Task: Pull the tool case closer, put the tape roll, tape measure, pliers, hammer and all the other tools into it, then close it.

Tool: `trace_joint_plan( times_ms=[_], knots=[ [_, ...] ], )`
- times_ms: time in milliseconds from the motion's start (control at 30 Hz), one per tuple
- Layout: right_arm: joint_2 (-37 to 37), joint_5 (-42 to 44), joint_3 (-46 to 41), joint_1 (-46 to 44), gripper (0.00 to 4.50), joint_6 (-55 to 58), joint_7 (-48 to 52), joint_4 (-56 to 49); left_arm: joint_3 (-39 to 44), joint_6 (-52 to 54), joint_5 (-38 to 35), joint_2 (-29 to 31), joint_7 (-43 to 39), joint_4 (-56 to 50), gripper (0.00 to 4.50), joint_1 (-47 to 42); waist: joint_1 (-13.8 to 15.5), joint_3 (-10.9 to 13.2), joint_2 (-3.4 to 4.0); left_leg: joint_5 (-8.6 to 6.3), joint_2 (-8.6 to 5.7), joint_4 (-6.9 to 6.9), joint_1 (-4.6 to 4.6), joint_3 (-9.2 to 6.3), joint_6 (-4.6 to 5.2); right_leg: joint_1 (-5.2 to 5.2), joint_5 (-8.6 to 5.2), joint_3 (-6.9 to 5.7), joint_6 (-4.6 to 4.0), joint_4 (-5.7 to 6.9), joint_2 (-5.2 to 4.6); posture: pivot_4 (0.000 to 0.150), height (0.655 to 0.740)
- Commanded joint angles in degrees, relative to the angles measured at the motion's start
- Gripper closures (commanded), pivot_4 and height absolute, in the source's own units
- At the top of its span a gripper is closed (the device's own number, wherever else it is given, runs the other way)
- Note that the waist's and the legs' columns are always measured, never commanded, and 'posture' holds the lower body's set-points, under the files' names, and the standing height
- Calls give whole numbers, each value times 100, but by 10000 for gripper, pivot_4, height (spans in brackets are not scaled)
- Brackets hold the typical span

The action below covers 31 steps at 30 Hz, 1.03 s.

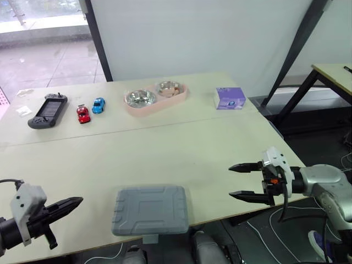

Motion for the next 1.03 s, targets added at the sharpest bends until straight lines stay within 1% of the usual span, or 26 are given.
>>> trace_joint_plan(
  times_ms=[33,200,233,267,300,333,367,400,433,467,667,1033],
  knots=[
    [-158,110,60,-46,815,226,49,-137,35,-77,10,-30,16,-55,45000,22,0,-1,-1,0,0,0,0,0,0,0,0,0,0,0,0,1500,7387],
    [-205,184,78,-60,815,98,272,-317,-5,-66,11,-50,12,-97,45000,33,5,2,3,0,0,0,1,0,0,0,0,0,0,5,0,1500,7387],
    [-200,192,87,-62,815,63,299,-372,-13,-68,16,-48,11,-89,45000,30,-6,8,12,0,-2,-3,-16,-10,1,17,0,-9,0,8,-5,1500,7387],
    [-200,185,102,-46,815,10,338,-425,-22,-70,22,-48,9,-85,45000,31,-31,11,22,1,-9,-6,-21,-40,1,63,-1,-27,3,9,-13,1500,7387],
    [-191,191,130,-55,815,109,273,-445,-37,-61,23,-39,-2,-91,45000,36,-57,17,34,1,-36,-9,0,-98,1,119,-17,-96,26,11,-55,1500,7387],
    [-187,194,150,-60,815,186,219,-452,-46,-55,22,-34,-11,-97,45000,41,-54,25,47,1,-93,-10,0,-192,2,160,-45,-174,64,25,-107,1500,7387],
    [-178,204,150,-65,815,219,197,-439,-55,-52,25,-30,-16,-105,45000,47,-43,31,57,2,-121,-11,-2,-250,2,189,-61,-226,68,30,-141,1500,7387],
    [-177,216,141,-65,815,236,188,-432,-57,-49,25,-29,-15,-118,45000,57,-31,26,63,2,-169,-18,-14,-314,2,208,-82,-295,72,39,-204,1500,7387],
    [-190,226,140,-56,815,240,207,-426,-59,-51,29,-26,-12,-113,45000,55,49,32,73,5,-174,-16,4,-312,-1,179,-86,-297,67,44,-210,1500,7387],
    [-201,234,138,-48,815,248,219,-426,-59,-53,30,-25,-9,-112,45000,58,110,34,77,21,-177,-13,-16,-312,-23,160,-79,-297,58,43,-210,1500,7387],
    [-191,178,246,-61,815,268,241,-409,-148,-35,53,-28,49,-145,45000,72,288,34,76,26,-178,-9,-15,-299,-29,160,-78,-289,57,36,-207,1500,7387],
    [-195,162,315,-25,815,241,226,-415,-219,131,1,56,27,-202,45000,89,300,34,76,25,-177,-8,-13,-294,-29,160,-80,-287,60,30,-207,1500,7387]
  ],
)
